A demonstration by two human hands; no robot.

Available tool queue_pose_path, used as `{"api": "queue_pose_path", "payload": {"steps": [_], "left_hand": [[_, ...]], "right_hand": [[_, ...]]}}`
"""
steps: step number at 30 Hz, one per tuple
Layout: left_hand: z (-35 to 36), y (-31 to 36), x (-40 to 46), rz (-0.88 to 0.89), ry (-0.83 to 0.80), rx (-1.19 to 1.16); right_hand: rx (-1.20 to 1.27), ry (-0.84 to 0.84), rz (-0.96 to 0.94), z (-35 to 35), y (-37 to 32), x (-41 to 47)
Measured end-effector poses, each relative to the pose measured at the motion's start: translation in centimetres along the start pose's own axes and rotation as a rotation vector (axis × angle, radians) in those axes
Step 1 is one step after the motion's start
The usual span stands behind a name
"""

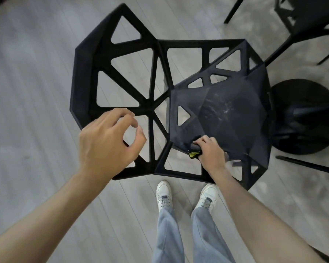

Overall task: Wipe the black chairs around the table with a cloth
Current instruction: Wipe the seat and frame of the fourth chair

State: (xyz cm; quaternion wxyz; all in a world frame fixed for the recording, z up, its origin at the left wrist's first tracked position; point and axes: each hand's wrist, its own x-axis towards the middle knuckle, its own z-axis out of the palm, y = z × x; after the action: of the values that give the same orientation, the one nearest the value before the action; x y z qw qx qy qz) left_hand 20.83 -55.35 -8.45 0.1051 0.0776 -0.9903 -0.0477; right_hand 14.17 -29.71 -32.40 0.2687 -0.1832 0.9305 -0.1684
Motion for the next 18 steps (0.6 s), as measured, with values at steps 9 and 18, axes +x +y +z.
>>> {"api": "queue_pose_path", "payload": {"steps": [9, 18], "left_hand": [[-0.2, 0.5, 0.0, 0.014, 0.008, 0.015], [-0.1, 0.1, 0.0, 0.02, 0.0, 0.021]], "right_hand": [[0.031, -0.03, 0.057, -2.1, 2.8, -0.4], [0.025, -0.138, 0.05, -2.7, 4.5, -3.6]]}}
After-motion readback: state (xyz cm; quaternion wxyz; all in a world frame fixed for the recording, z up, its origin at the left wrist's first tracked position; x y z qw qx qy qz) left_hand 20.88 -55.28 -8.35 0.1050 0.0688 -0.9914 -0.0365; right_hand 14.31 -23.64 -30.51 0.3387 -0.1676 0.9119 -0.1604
